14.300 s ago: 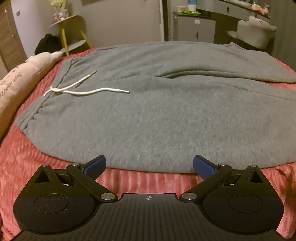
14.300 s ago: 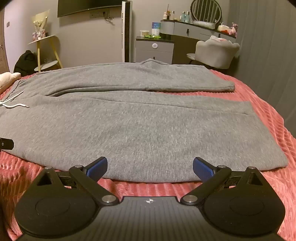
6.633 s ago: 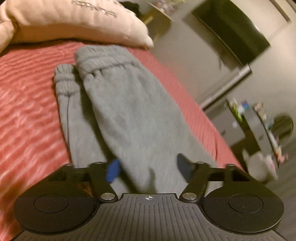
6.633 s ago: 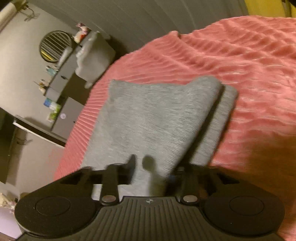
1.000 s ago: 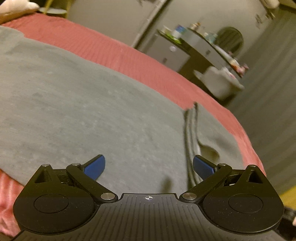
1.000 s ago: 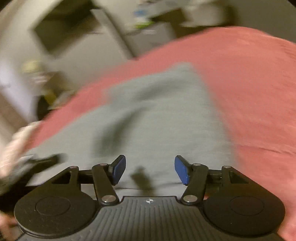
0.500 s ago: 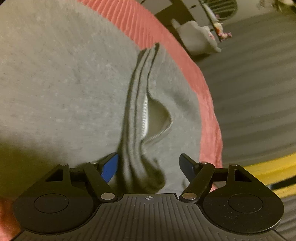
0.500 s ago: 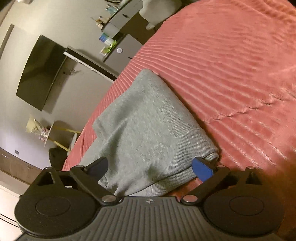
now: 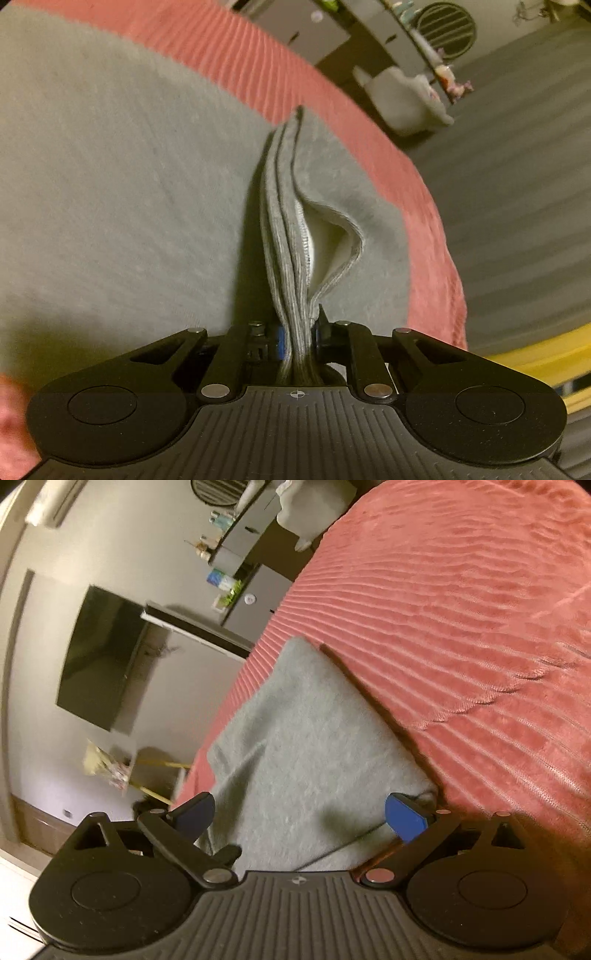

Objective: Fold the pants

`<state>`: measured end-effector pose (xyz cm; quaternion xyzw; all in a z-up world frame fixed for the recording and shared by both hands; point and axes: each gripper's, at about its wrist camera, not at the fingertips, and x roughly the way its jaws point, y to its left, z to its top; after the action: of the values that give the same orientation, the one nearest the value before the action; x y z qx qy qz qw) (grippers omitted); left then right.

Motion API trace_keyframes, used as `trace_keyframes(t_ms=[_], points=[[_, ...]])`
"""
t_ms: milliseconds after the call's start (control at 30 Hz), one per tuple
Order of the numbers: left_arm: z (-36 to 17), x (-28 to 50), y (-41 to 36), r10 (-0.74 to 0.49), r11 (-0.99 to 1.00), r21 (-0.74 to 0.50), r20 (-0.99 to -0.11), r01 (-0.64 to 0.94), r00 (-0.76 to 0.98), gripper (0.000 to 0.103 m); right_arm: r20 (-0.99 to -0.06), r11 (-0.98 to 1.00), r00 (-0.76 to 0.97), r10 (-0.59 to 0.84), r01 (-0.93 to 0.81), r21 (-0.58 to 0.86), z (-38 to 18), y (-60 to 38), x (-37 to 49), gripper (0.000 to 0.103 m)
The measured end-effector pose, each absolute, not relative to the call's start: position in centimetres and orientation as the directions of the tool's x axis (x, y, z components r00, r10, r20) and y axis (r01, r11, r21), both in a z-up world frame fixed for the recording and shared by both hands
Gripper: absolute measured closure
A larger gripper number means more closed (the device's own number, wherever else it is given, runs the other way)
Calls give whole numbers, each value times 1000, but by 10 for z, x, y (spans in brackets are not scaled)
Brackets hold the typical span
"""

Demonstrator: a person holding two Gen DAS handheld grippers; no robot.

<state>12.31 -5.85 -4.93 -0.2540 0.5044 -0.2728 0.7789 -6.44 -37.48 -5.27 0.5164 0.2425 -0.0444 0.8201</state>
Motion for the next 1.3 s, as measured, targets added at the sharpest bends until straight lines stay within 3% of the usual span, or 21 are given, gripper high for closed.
trace_keyframes(t_ms=[167, 300, 333, 367, 433, 633, 700, 800, 833, 867, 900, 1033, 1200, 1300], points=[[-49, 117, -40, -638, 767, -606, -679, 212, 363, 85, -449, 470, 870, 204, 315, 824, -55, -373, -60, 4], [-64, 125, -31, -605, 785, -606, -701, 132, 378, 73, -467, 501, 861, 200, 320, 804, -53, -369, -54, 4], [-61, 128, -28, -607, 776, -620, -688, 114, 398, 65, -467, 502, 862, 199, 320, 803, -53, -368, -55, 4], [-57, 131, -26, -611, 768, -630, -671, 112, 421, 47, -466, 502, 862, 198, 319, 804, -53, -368, -55, 4], [-49, 136, -24, -613, 757, -644, -643, 109, 459, 23, -461, 497, 864, 204, 315, 809, -53, -368, -55, 4], [-48, 164, -30, -692, 666, -741, -568, 89, 445, 16, -465, 489, 862, 204, 322, 811, -56, -369, -52, 4], [-54, 174, -40, -677, 700, -709, -619, 87, 399, 23, -467, 499, 861, 202, 320, 805, -55, -368, -51, 4], [-59, 182, -52, -626, 764, -632, -677, 132, 387, 43, -473, 512, 859, 195, 322, 797, -56, -368, -49, 4], [-59, 183, -54, -610, 779, -611, -687, 142, 394, 55, -474, 516, 859, 194, 321, 794, -56, -368, -49, 4], [-57, 185, -55, -603, 786, -600, -689, 151, 402, 75, -474, 521, 860, 192, 319, 791, -56, -368, -48, 4], [-55, 188, -53, -608, 782, -603, -684, 158, 403, 80, -474, 528, 860, 190, 318, 788, -56, -367, -47, 4], [-50, 182, -39, -616, 771, -617, -656, 161, 437, 88, -473, 544, 861, 186, 311, 780, -54, -365, -45, 4], [-19, 160, -29, -628, 763, -593, -587, 256, 511, 88, -433, 547, 883, 184, 274, 791, -52, -366, -49, 4], [-23, 159, -24, -585, 802, -534, -610, 267, 535, 88, -429, 555, 885, 184, 266, 788, -51, -365, -48, 4]])
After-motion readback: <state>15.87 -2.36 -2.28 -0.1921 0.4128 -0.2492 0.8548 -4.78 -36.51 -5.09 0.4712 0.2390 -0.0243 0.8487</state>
